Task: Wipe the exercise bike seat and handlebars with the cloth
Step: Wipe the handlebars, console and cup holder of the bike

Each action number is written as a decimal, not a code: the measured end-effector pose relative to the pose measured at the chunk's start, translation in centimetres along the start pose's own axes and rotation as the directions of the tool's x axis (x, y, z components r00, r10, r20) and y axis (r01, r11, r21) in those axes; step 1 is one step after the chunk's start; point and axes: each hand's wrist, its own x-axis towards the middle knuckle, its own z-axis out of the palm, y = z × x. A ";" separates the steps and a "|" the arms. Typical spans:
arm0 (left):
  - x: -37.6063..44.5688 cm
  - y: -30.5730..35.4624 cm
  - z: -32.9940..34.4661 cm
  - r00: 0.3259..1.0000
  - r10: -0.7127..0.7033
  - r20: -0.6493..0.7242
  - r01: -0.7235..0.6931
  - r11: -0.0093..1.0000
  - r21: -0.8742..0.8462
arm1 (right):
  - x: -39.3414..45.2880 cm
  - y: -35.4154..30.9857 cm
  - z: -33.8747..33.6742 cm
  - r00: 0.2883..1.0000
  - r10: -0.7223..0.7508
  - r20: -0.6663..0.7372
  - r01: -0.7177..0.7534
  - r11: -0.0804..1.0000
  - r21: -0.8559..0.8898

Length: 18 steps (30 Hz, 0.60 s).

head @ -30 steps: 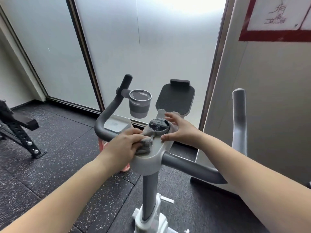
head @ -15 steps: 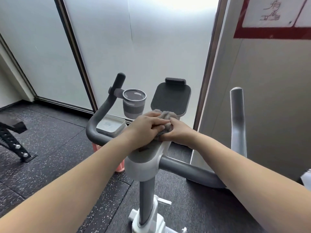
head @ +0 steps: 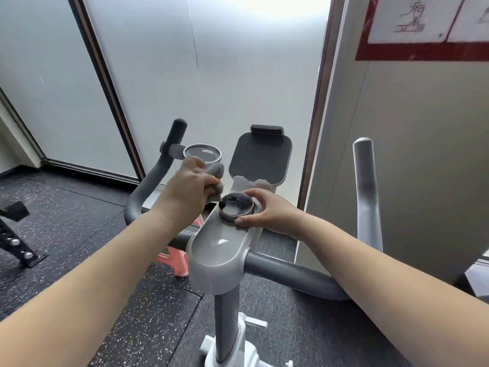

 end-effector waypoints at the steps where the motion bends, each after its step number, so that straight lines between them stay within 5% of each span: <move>1: 0.0 0.1 -0.2 0.996 -0.039 -0.079 0.035 0.998 -0.047 | 0.0 0.0 0.0 1.000 0.001 0.003 -0.001 1.000 0.008; 5: 0.4 1.4 0.3 0.984 -0.003 -0.180 0.004 1.000 0.004 | 0.1 0.1 0.0 1.000 -0.011 -0.001 0.011 1.000 -0.007; 11: 0.6 1.8 2.4 0.981 0.107 0.159 -0.103 0.994 -0.034 | 0.3 0.3 0.2 0.999 -0.045 -0.008 0.045 0.999 0.029; 18: 0.3 1.0 2.0 0.932 0.238 0.272 -0.252 0.967 0.020 | 0.4 0.6 0.3 0.999 -0.036 0.018 0.034 0.993 0.111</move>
